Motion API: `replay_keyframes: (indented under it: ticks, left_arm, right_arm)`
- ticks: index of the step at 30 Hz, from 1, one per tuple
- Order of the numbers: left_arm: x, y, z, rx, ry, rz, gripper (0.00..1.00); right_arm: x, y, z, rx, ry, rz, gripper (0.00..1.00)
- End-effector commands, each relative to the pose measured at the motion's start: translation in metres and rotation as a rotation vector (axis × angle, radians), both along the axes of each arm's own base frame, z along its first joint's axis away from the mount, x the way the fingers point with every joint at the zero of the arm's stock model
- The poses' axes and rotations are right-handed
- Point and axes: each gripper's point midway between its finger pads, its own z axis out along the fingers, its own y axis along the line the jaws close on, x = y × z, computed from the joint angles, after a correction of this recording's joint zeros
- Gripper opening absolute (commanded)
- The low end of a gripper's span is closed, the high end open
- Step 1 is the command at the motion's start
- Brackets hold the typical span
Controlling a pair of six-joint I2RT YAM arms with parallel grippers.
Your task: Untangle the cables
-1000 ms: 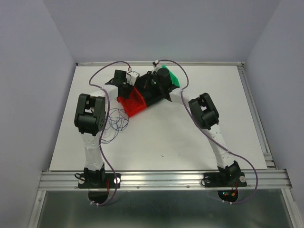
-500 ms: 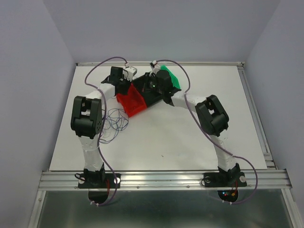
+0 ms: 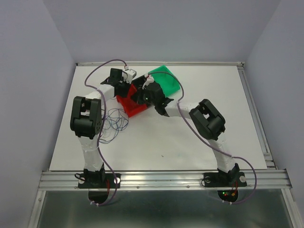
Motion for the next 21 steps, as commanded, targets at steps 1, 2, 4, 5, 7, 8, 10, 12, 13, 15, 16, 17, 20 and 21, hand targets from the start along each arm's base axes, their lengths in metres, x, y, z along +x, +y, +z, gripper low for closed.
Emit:
replay_keyframes:
  ticks: [1,2,4,5,7,8,10,12,13,15,16,17,20,21]
  left_arm:
    - [0.015,0.008,0.031,-0.011,-0.092,0.034,0.10]
    - [0.014,0.009,0.030,-0.008,-0.083,0.037,0.11]
    - [0.016,0.009,0.030,-0.011,-0.081,0.042,0.14]
    - [0.016,0.008,0.031,-0.013,-0.081,0.041,0.19]
    - [0.016,0.007,0.034,-0.021,-0.086,0.041,0.26]
    - [0.016,0.006,0.036,-0.025,-0.087,0.039,0.28]
    - [0.018,0.005,0.041,-0.030,-0.096,0.040,0.31]
    - [0.018,0.005,0.043,-0.028,-0.096,0.042,0.32]
    - [0.019,0.004,0.045,-0.027,-0.100,0.043,0.32]
    - [0.019,0.004,0.044,-0.023,-0.099,0.043,0.32]
    - [0.020,0.004,0.042,-0.020,-0.096,0.045,0.32]
    - [0.020,0.004,0.041,-0.017,-0.095,0.047,0.32]
    - [0.021,0.005,0.037,-0.008,-0.092,0.050,0.24]
    - [0.022,0.005,0.037,-0.005,-0.091,0.052,0.22]
  right_arm:
    - [0.001,0.007,-0.024,-0.067,0.026,-0.038,0.01]
    - [0.008,0.005,-0.028,-0.091,0.024,-0.077,0.01]
    - [0.009,0.009,-0.037,-0.142,0.016,-0.104,0.01]
    - [0.012,0.006,-0.043,-0.167,0.017,-0.137,0.01]
    - [0.009,0.006,-0.052,-0.176,0.027,-0.153,0.01]
    - [0.010,0.005,-0.055,-0.178,0.025,-0.166,0.01]
    - [0.011,0.004,-0.060,-0.189,0.027,-0.181,0.00]
    - [0.014,0.002,-0.066,-0.210,0.027,-0.195,0.00]
    - [0.015,0.001,-0.066,-0.218,0.020,-0.201,0.01]
    - [0.012,-0.002,-0.067,-0.221,0.014,-0.196,0.02]
    - [0.011,0.000,-0.052,-0.187,-0.009,-0.193,0.09]
    - [0.011,-0.001,-0.045,-0.173,-0.021,-0.194,0.15]
    - [0.005,-0.005,-0.019,-0.149,-0.060,-0.186,0.31]
    - [0.004,-0.008,-0.016,-0.147,-0.064,-0.185,0.36]
